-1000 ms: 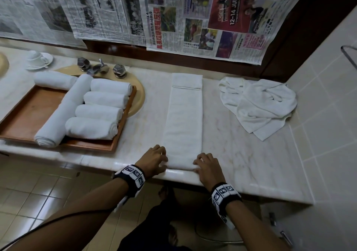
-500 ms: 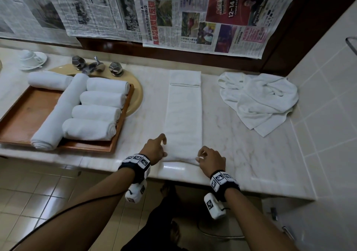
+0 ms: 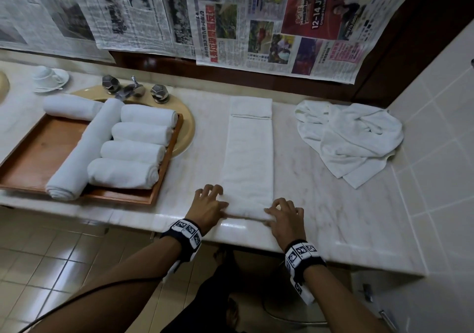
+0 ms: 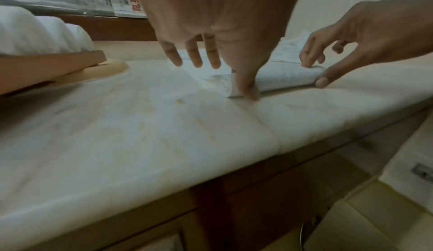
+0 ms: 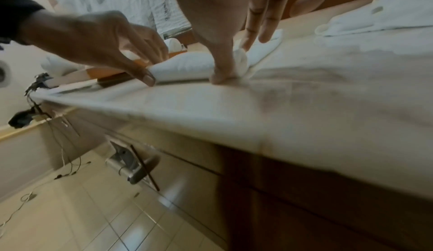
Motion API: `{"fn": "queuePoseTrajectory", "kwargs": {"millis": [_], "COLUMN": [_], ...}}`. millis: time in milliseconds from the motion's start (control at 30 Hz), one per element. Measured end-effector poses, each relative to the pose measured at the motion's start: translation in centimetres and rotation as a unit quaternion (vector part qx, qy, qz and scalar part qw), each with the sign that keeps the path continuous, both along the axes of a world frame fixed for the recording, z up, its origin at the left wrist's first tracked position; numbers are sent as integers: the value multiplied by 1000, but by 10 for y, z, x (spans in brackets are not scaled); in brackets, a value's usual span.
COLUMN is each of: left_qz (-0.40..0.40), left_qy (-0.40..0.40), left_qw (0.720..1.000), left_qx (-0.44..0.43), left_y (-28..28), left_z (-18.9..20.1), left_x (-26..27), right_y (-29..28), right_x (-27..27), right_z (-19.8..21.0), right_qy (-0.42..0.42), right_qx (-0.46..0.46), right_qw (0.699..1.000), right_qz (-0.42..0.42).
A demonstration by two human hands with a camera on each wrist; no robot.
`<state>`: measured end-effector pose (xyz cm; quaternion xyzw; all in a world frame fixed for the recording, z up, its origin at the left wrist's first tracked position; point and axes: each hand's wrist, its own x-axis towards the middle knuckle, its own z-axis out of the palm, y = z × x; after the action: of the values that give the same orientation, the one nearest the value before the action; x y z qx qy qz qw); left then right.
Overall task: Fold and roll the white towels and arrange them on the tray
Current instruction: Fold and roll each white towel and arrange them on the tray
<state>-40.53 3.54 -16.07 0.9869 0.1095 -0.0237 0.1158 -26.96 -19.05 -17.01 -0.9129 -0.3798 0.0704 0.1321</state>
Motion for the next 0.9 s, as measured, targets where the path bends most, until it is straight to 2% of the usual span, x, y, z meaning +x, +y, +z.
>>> {"fn": "queuePoseTrajectory", "kwargs": {"millis": [133,233,400,533,667,800,900], "left_qz": [12,38,163,199,218,132,93], "left_qy": [0,20,-13,-25,-62,-74,-40], "left_qw": [996,983,948,947,941,967,988], "left_qx": [-90,-178,-272,-251,-251,-203,-115], "left_y": [-3,2,-1,-4,-7,-9,-7], "left_z": [-1,-1,2,-1,-1,-9,-15], "left_x": [8,7,12,16,15,1,-9], "right_y": [5,4,10,20,27,20,6], "right_x": [10,18,18,21,18,5,-2], "right_z": [1,3,2,7,10,4,-4], "right_qy": [12,69,184,191,131,15,-32], "right_qx": [-9,-48,43,32,49,58,47], "right_qw": [1000,996,975,964,972,992,996], "right_qz": [14,11,-113,-181,-190,-112,-75]}}
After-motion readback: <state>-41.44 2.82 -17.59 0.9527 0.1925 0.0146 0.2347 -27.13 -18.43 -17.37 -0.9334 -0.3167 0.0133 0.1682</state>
